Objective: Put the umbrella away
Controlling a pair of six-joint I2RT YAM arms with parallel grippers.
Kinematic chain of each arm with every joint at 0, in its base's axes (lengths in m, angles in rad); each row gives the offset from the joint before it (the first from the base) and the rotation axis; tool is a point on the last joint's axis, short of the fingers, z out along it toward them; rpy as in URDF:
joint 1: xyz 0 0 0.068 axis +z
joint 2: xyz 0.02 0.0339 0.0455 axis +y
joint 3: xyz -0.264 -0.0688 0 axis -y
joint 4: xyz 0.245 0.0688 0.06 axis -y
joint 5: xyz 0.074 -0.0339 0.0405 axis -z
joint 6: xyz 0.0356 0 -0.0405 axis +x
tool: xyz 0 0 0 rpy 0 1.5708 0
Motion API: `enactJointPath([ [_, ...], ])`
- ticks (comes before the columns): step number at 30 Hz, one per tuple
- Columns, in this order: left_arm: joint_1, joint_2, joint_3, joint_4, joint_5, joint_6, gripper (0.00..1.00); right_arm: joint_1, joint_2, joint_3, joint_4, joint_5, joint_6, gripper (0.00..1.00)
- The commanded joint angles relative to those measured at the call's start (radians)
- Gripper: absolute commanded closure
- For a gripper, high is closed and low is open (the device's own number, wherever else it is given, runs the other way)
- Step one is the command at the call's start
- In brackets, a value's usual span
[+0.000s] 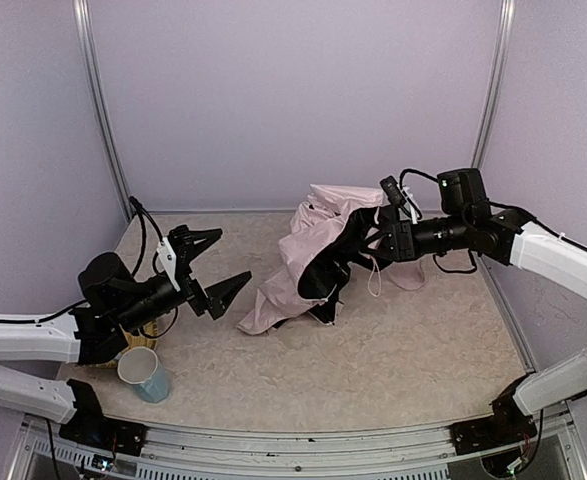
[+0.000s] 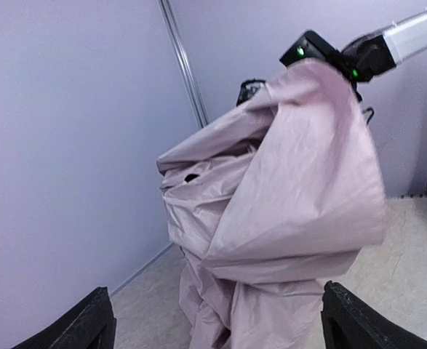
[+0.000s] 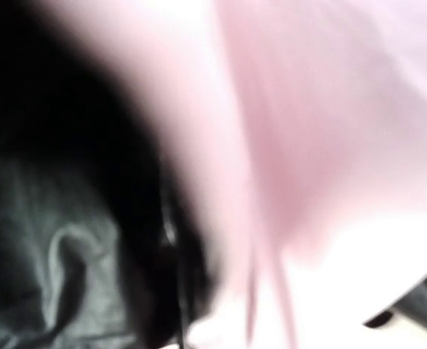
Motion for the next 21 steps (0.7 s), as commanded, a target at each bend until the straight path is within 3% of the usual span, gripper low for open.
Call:
enactJointPath([
  [1, -0.042, 0.021, 0.058, -0.181, 0.008, 0.254, 0.01, 0.043, -0.073, 0.028, -0.044, -0.147, -0.082, 1.00],
  [8, -0.214, 0.181, 0.221, -0.270, -0.207, 0.678, 0.01, 0.148, -0.047, 0.038, -0.152, -0.249, -0.149, 1.00],
  [11, -0.244, 0.266, 0.267, -0.272, -0.259, 0.779, 0.01, 0.220, -0.030, 0.038, -0.148, -0.257, -0.142, 1.00],
  [15, -0.263, 0.331, 0.271, -0.219, -0.277, 0.837, 0.01, 0.282, -0.016, 0.039, -0.131, -0.260, -0.142, 1.00],
  [18, -0.262, 0.365, 0.299, -0.267, -0.275, 0.827, 0.01, 0.310, -0.020, 0.038, -0.109, -0.279, -0.138, 1.00],
  [21, -0.262, 0.395, 0.308, -0.235, -0.317, 0.810, 0.13, 0.323, -0.017, 0.034, -0.102, -0.296, -0.141, 1.00],
])
